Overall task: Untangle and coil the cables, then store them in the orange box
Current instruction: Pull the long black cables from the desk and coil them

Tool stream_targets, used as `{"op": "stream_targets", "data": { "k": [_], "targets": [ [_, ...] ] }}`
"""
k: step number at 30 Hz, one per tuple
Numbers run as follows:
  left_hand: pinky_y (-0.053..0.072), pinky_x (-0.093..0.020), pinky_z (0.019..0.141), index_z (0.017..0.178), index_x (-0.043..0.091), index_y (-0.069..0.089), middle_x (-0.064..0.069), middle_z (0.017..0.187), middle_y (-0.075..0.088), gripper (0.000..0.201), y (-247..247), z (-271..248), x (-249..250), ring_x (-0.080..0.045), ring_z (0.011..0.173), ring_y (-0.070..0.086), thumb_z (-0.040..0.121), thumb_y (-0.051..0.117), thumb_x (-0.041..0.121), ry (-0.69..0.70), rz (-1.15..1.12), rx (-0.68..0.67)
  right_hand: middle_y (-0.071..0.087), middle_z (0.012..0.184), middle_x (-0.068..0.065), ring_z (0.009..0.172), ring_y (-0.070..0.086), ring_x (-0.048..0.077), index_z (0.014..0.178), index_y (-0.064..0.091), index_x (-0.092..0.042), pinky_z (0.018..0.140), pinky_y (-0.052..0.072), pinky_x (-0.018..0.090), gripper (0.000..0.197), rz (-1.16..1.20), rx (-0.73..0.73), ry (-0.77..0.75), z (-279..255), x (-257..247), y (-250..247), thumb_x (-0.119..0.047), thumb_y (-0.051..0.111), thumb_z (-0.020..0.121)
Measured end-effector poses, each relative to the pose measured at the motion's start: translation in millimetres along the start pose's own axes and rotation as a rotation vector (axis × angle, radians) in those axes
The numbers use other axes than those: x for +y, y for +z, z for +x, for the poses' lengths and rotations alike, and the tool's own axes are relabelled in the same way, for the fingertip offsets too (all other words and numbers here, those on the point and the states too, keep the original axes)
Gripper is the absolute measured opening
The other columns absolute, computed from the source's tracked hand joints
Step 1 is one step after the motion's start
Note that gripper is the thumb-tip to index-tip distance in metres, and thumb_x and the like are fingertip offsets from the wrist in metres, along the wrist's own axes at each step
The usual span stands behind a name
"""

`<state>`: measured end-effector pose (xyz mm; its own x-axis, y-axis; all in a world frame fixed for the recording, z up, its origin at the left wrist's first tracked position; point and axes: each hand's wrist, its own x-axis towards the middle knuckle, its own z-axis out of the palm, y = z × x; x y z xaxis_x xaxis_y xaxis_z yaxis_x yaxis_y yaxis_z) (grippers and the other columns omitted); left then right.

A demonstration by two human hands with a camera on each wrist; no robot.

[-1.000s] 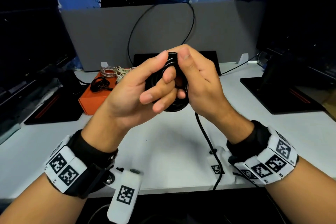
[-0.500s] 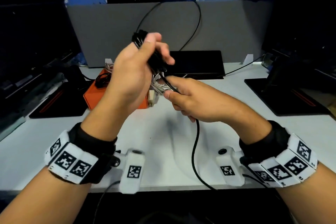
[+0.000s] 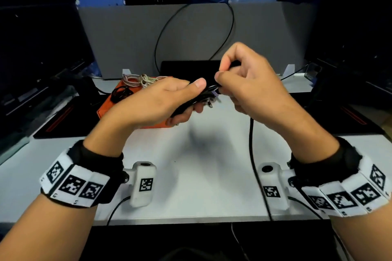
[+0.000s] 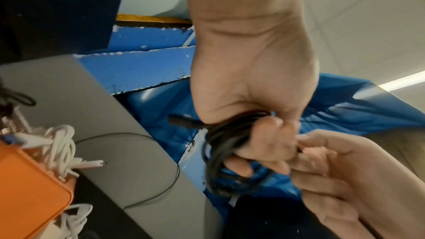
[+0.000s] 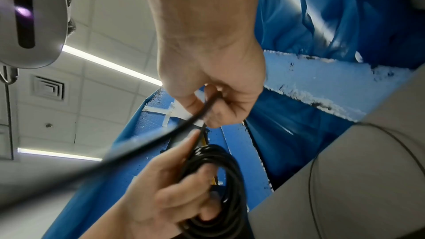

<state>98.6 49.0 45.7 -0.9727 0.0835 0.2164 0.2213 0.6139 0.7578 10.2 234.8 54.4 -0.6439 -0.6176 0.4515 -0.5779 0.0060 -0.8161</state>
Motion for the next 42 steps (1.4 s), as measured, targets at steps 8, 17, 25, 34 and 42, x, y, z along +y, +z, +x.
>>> {"op": "stream_targets", "data": {
  "k": [8,17,25,34,42],
  "targets": [
    [0.046,-0.03,0.065,0.07,0.015,0.06,0.009,0.036,0.033,0.034,20,9,0,-0.009,0.031,0.029,0.097,0.053,0.035,0.097,-0.758,0.031,0.061,0.098,-0.013,0.089,0.06,0.005,0.113,0.058,-0.029,0.081,0.049,0.034,0.04,-0.362,0.099,-0.202,-7,11,17,-0.057,0.031,0.103],
    [0.052,-0.02,0.072,0.07,0.017,0.058,0.008,0.037,0.044,0.038,36,18,6,-0.007,0.033,0.044,0.097,0.05,0.042,0.025,-1.142,-0.005,0.068,0.069,-0.016,0.057,0.062,0.001,0.088,0.06,-0.011,0.056,0.044,0.018,0.039,-0.074,0.19,-0.11,-4,17,27,-0.045,0.05,0.106],
    [0.043,-0.033,0.071,0.088,0.005,0.057,0.001,0.056,0.043,0.04,43,15,24,-0.014,0.055,0.049,0.104,0.048,0.04,0.023,-0.702,0.393,0.062,0.061,-0.006,0.062,0.063,0.011,0.085,0.052,-0.009,0.054,0.044,0.024,0.044,-0.198,0.312,-0.15,-2,13,23,-0.047,0.049,0.106],
    [0.049,-0.028,0.076,0.084,0.011,0.053,0.002,0.053,0.047,0.039,27,9,21,-0.019,0.065,0.058,0.102,0.041,0.043,-0.066,-0.829,0.095,0.063,0.06,-0.006,0.051,0.069,0.022,0.081,0.045,-0.009,0.047,0.046,0.022,0.035,0.425,0.139,-0.024,-2,7,26,-0.031,0.052,0.107],
    [0.043,-0.032,0.09,0.093,0.01,0.056,0.005,0.065,0.063,0.039,39,5,20,-0.009,0.058,0.059,0.108,0.028,0.032,0.12,-1.036,-0.055,0.051,0.052,0.015,0.043,0.052,0.032,0.083,0.054,0.002,0.045,0.042,0.023,0.056,0.376,0.153,-0.097,2,10,19,-0.039,0.03,0.113]
  ]
}}
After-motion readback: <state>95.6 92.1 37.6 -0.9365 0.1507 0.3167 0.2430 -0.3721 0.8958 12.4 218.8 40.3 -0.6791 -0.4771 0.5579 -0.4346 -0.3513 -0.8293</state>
